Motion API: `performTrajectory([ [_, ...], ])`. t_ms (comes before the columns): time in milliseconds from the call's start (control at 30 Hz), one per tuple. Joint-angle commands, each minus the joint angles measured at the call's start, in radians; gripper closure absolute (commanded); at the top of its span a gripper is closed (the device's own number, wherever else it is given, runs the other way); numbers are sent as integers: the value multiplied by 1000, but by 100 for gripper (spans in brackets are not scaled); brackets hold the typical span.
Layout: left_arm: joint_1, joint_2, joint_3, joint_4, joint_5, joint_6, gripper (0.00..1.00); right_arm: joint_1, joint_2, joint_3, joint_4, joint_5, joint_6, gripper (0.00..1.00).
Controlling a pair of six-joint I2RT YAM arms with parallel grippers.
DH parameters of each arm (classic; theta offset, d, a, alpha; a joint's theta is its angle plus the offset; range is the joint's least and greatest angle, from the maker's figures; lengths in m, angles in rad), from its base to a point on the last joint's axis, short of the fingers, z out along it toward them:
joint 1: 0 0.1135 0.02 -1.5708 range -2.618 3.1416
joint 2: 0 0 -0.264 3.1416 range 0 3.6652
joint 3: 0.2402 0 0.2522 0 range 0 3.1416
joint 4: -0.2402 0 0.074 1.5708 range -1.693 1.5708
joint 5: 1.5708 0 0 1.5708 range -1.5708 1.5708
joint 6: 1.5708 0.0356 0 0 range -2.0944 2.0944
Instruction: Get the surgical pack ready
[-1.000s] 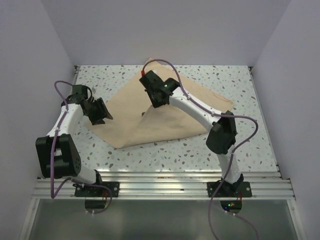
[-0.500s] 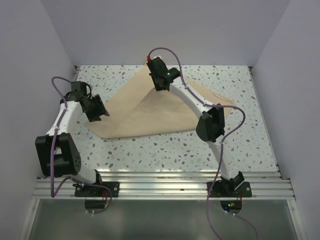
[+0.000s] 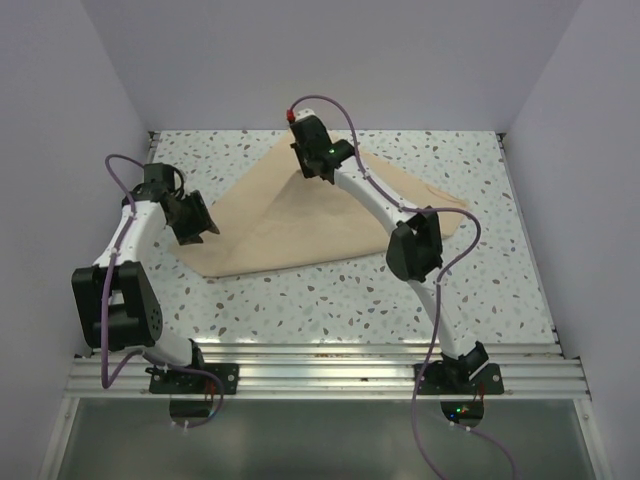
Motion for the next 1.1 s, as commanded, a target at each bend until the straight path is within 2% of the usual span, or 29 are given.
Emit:
performTrajectory([
  [0,-3,10,41,-2,-13,-3,46,-17,26,40,66,-15,-15,100],
  [433,-5,34,48,7,-5,0,46,-32,67,-2,66,-23,2,100],
  [1067,-3,34,58,-11,6,-4,46,-57,182,86,113,-37,53,97],
])
